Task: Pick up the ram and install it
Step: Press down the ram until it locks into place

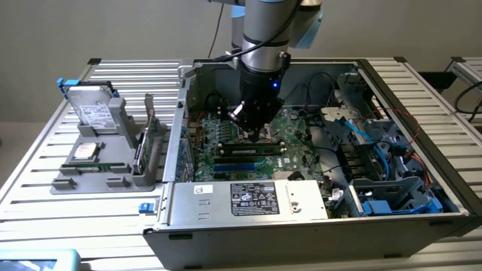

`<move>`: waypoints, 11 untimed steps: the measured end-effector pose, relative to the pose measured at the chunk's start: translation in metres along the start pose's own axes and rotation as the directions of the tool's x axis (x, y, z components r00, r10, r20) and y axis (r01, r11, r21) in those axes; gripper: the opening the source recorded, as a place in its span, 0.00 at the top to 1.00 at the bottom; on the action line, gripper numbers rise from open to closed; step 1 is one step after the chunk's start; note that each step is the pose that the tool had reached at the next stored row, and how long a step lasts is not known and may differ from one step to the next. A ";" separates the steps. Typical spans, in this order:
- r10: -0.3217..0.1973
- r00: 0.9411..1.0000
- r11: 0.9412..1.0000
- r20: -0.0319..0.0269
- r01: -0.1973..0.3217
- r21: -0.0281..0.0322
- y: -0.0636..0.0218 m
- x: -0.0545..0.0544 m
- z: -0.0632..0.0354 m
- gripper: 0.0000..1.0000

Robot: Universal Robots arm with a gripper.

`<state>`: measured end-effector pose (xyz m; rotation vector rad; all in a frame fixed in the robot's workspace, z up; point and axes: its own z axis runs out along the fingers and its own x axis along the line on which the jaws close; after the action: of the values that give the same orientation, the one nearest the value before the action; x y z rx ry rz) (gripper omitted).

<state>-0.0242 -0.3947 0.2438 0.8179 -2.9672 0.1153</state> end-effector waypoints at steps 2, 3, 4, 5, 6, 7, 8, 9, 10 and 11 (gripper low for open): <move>0.023 1.000 1.000 0.000 -0.023 -0.001 0.0000 0.000 0.0000 0.89; 0.034 0.999 0.999 0.000 -0.034 -0.002 0.0000 0.000 0.0000 0.89; 0.046 0.999 0.999 0.000 -0.046 -0.002 0.0000 0.000 0.0000 0.89; 0.058 0.998 0.998 0.000 -0.058 -0.003 0.0000 0.000 0.0000 0.89; 0.071 0.997 0.997 0.000 -0.071 -0.003 0.0000 0.000 0.0000 0.89; 0.083 0.997 0.997 0.000 -0.083 -0.004 0.0000 0.000 0.0000 0.89; 0.094 0.996 0.996 0.000 -0.094 -0.004 0.0000 0.000 0.0001 0.89; 0.106 0.994 0.994 0.001 -0.106 -0.004 0.0000 0.000 0.0000 0.89; 0.116 0.993 0.993 0.002 -0.116 -0.005 0.0000 0.000 0.0001 0.89; 0.126 0.992 0.992 0.003 -0.126 -0.005 0.0000 0.000 0.0001 0.89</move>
<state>-0.0242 -0.3947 0.2438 0.6295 -3.0195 0.1135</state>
